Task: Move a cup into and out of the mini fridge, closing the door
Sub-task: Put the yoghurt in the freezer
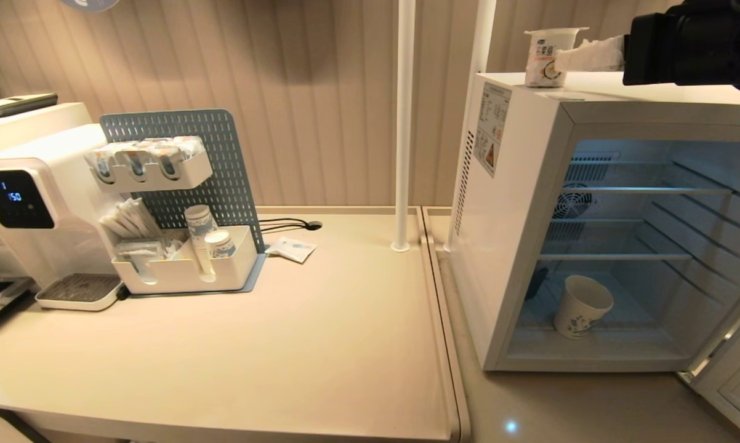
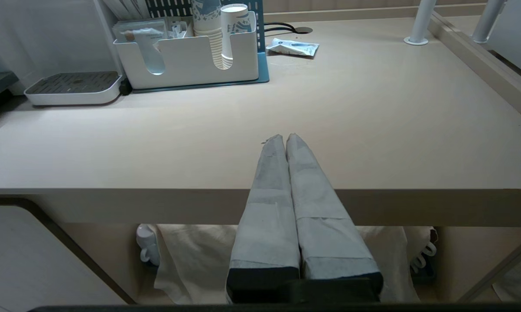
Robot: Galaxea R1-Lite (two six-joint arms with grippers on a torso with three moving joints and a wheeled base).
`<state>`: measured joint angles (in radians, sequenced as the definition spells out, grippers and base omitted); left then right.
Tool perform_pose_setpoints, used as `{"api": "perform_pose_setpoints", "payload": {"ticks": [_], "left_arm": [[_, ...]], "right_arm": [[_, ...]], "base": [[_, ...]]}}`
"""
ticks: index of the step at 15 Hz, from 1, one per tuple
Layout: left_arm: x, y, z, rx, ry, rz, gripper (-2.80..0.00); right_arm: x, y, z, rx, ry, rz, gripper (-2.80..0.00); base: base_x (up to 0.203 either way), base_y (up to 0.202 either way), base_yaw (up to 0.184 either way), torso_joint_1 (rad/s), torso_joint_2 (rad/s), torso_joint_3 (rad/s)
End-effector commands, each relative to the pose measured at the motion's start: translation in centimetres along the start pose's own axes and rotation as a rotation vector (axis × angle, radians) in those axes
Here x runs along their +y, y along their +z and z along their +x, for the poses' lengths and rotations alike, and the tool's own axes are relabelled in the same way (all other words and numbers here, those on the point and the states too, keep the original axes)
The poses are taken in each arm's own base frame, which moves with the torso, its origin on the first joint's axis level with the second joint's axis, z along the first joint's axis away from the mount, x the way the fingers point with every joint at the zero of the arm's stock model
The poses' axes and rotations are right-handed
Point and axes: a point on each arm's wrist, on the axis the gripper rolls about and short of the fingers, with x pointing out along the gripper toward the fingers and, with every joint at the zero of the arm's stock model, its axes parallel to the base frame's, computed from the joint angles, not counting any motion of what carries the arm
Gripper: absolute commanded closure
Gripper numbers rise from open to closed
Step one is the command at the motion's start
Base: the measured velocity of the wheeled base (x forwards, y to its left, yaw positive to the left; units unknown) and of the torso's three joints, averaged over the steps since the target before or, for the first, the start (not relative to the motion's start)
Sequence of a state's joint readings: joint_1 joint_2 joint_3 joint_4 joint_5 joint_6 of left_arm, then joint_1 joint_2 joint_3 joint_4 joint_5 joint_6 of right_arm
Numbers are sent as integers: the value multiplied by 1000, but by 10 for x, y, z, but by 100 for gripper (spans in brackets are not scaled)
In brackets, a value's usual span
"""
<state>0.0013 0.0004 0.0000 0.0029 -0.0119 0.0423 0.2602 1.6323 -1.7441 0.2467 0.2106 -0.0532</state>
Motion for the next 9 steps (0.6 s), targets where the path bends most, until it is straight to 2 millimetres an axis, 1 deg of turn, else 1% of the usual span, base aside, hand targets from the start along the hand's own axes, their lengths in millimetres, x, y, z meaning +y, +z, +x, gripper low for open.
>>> {"api": "perform_pose_setpoints", "payload": {"ticks": [1, 4, 9], "left_arm": [[0, 0, 0, 0, 0, 1, 0], [0, 0, 0, 0, 0, 1, 0], [0, 0, 0, 0, 0, 1, 0]], "right_arm": [[0, -2, 0, 4, 0, -1, -280], [0, -5, 3, 14, 8, -5, -280], [-2, -11, 14, 11, -2, -6, -280]], "base": [[0, 0, 0, 0, 0, 0], [0, 0, 0, 0, 0, 0], [0, 0, 0, 0, 0, 0]]}}
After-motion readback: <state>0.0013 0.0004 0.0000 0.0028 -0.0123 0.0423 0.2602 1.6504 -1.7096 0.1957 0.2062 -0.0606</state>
